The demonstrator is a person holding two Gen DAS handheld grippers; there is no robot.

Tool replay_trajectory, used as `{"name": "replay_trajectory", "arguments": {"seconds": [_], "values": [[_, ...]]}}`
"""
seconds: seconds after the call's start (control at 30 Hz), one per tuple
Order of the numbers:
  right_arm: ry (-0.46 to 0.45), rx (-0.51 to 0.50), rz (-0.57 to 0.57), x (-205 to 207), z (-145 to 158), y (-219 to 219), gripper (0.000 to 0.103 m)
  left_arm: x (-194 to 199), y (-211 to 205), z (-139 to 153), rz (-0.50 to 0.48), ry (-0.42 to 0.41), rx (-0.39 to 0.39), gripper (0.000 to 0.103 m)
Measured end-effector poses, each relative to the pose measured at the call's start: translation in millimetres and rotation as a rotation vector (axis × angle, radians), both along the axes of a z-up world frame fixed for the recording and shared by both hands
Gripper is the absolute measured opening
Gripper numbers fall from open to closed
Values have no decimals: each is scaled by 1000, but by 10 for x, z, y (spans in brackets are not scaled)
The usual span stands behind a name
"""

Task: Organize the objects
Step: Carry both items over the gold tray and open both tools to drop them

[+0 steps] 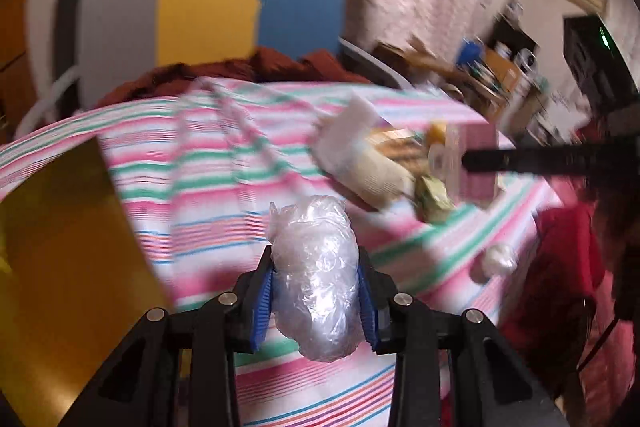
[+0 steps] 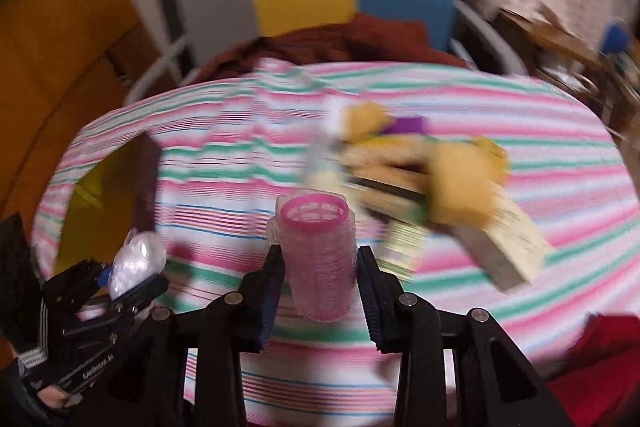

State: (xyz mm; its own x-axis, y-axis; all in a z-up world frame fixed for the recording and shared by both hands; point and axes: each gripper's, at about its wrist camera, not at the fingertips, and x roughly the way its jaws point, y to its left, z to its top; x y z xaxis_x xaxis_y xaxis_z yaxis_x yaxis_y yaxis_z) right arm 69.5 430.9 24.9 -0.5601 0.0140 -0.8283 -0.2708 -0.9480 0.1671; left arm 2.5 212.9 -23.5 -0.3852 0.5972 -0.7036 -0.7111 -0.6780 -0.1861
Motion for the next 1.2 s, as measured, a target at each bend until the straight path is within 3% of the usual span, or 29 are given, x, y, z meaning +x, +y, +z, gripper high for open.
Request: {"name": "replay_trajectory", "arguments": {"seconds": [0.33, 0.53, 0.6, 0.67, 0.77, 0.87, 1.0, 1.2], "values": [[41, -133, 304, -761, -99, -1319, 37, -445, -1355, 88, 397, 34, -37, 37], [-12, -190, 450, -1035, -287, -1993, 38, -558, -2069, -28, 595, 28, -94, 38], [-39, -219, 502, -1112, -379, -2225, 39, -565, -2246, -71, 646, 16, -108, 44], [-58, -260, 555, -1154, -466, -2454, 42, -547, -2395, -117, 688, 6, -118, 48], [-71, -273, 600, -1155, -531, -2681, 63, -526, -2527, -161, 728, -8, -122, 52], [-74, -257, 614, -1125, -559, -2761, 66, -516, -2621, -153, 770, -12, -106, 54], [-66, -188, 579, -1052, -561, -2685, 76, -491, -2689, -48, 805, 8, -80, 54], [-10, -58, 512, -959, -472, -2595, 84, -477, -2500, 150, 772, 51, -71, 54]]}}
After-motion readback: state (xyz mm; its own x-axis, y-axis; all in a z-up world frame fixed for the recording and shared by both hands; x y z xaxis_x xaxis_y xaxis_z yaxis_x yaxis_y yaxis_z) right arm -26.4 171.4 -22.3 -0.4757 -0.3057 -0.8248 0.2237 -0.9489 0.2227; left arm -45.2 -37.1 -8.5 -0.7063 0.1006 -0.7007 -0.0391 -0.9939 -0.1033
